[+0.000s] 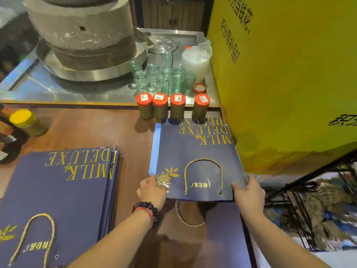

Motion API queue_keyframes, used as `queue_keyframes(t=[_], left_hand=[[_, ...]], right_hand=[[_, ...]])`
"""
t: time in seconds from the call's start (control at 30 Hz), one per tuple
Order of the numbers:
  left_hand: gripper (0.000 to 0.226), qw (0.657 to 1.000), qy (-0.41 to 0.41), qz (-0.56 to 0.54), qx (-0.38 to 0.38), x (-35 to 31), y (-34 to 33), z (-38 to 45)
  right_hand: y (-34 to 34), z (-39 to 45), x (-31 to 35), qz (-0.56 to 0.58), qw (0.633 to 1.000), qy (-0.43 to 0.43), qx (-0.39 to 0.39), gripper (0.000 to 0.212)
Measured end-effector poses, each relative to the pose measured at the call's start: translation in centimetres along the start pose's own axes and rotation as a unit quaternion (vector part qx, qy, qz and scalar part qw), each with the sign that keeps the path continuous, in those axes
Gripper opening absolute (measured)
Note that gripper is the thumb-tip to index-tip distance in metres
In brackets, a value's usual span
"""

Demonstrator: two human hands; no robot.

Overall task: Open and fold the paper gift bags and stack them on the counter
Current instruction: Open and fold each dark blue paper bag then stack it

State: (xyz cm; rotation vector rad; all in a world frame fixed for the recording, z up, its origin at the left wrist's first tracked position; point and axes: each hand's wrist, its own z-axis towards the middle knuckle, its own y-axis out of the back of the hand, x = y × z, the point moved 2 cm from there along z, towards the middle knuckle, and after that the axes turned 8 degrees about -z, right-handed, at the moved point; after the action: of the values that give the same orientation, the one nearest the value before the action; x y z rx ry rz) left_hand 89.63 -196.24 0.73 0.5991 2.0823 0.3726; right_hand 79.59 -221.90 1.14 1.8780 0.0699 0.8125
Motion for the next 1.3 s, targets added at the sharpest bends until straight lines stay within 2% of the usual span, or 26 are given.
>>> queue_keyframes(t=[0.03, 0.1, 0.23, 0.37, 0.57, 0.73, 0.83, 0.9, 1.1, 1.23, 1.3], left_hand=[[0.012, 1.0, 0.002, 0.007, 0.003, -0.2, -0.4, 0.7], [0.03, 1.0, -0.004, 0.013, 0.002, -0.3, -1.0, 1.9], [0.036, 0.999, -0.014, 0.036, 0.003, -0.4, -2.0, 4.0], [0.04, 0.999, -0.017, 0.047, 0.001, -0.3, -2.4, 5.4], [0.027, 0.999, 0.002, 0.045, 0.002, -0.7, -2.5, 6.3], [0.035, 0.994, -0.032, 0.105, 0.01, -1.6, -1.5, 5.4], [0.049, 0.984, -0.086, 0.153, 0.003, -2.2, 0.0, 3.7], [0.049, 0.978, -0.111, 0.178, 0.007, -2.5, 1.1, 2.2], [0.042, 0.965, -0.142, 0.219, 0.038, -1.4, 2.8, -3.8], [0.042, 0.959, -0.165, 0.227, 0.033, 0.3, 4.1, -6.7], [0.039, 0.959, -0.159, 0.233, 0.04, 1.9, 5.2, -7.2]], right_hand=[[-0.3, 0.7, 0.5, -0.03, 0.999, 0.003, -0.01, 0.048], [-1.1, 2.0, 1.4, -0.06, 0.998, 0.018, -0.016, 0.036], [-2.9, 3.9, 2.1, -0.03, 0.998, 0.053, -0.014, 0.02], [-4.1, 4.7, 2.2, -0.051, 0.998, 0.04, -0.003, 0.029], [-3.8, 4.6, 2.6, -0.089, 0.995, 0.023, 0.027, 0.042], [-2.1, 4.0, 3.4, -0.193, 0.978, 0.054, 0.058, 0.027], [-0.6, 2.7, 4.2, -0.216, 0.971, 0.092, 0.053, 0.043], [0.4, 1.2, 5.0, -0.228, 0.964, 0.13, 0.052, 0.046], [1.7, -5.8, 7.9, -0.278, 0.923, 0.261, 0.048, 0.036], [-0.1, -10.5, 9.6, -0.306, 0.882, 0.355, 0.043, 0.024], [-1.6, -12.8, 10.2, -0.319, 0.868, 0.378, 0.049, 0.026]])
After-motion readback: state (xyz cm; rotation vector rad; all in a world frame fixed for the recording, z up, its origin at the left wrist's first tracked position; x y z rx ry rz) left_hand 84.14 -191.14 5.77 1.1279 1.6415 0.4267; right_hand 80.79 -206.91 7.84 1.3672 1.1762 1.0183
